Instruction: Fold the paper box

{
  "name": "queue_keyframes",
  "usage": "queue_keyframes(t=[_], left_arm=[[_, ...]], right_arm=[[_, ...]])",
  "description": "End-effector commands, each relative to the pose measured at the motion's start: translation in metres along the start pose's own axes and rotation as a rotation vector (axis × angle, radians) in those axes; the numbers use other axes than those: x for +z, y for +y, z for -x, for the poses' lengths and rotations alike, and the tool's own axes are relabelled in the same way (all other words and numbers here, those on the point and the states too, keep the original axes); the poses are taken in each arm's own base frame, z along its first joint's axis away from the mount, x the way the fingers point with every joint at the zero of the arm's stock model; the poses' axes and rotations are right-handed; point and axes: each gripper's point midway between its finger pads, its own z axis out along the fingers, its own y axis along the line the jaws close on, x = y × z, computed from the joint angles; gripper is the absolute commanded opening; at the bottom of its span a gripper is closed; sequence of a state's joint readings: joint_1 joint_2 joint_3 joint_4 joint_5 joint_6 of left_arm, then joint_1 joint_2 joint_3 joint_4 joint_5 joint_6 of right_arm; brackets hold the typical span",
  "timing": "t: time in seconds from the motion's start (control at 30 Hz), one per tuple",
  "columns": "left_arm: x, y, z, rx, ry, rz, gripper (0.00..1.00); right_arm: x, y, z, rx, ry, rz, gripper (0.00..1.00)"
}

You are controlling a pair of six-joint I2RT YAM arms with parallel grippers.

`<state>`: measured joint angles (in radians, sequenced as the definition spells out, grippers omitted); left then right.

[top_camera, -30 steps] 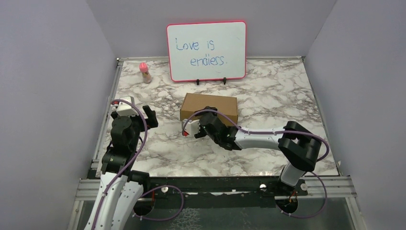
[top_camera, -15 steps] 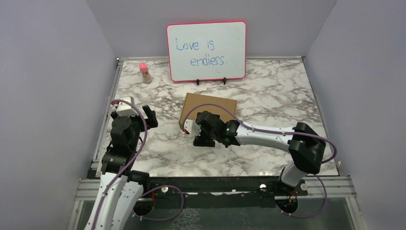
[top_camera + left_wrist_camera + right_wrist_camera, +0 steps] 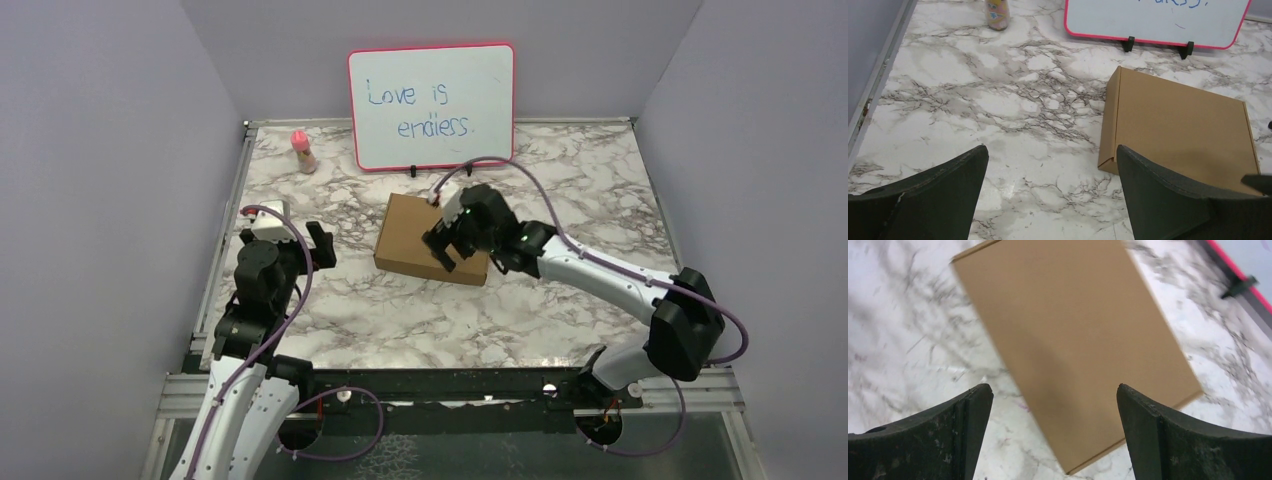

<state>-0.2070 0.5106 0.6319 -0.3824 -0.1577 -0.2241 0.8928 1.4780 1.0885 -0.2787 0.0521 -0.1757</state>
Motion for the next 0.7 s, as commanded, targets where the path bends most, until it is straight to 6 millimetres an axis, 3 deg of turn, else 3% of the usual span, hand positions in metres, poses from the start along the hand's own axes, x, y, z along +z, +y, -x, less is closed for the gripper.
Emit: queue_keyframes(t=[0.0,0.13,0.3,0.53,0.67], left_arm=[[-0.005,-0.014,0.018,-0.002,-0.058,-0.069,0.99],[-0.012,-0.013,0.022,-0.04,-0.091,-0.069,0.99],[-0.021,-0.009,0.027,-0.064,-0.129,-0.057,0.99],[-0.035,0.006,0.033,-0.075,-0.181,0.014,0.99],[-0.046,0.021,0.042,-0.108,-0.217,0.095,0.99]], right_arm=[[-0.019,-0.061,0.027,0.322,-0.162,-0.084,1.0],[-0.054,-0.116,0.011,0.483,-0.2,-0.253,1.0],[-0.116,-0.167,-0.026,0.644,-0.265,-0.494,1.0],[-0.193,-0.183,-0.063,0.695,-0.328,-0.799,1.0],[-0.232,-0.179,-0.066,0.684,-0.404,-0.869,1.0]])
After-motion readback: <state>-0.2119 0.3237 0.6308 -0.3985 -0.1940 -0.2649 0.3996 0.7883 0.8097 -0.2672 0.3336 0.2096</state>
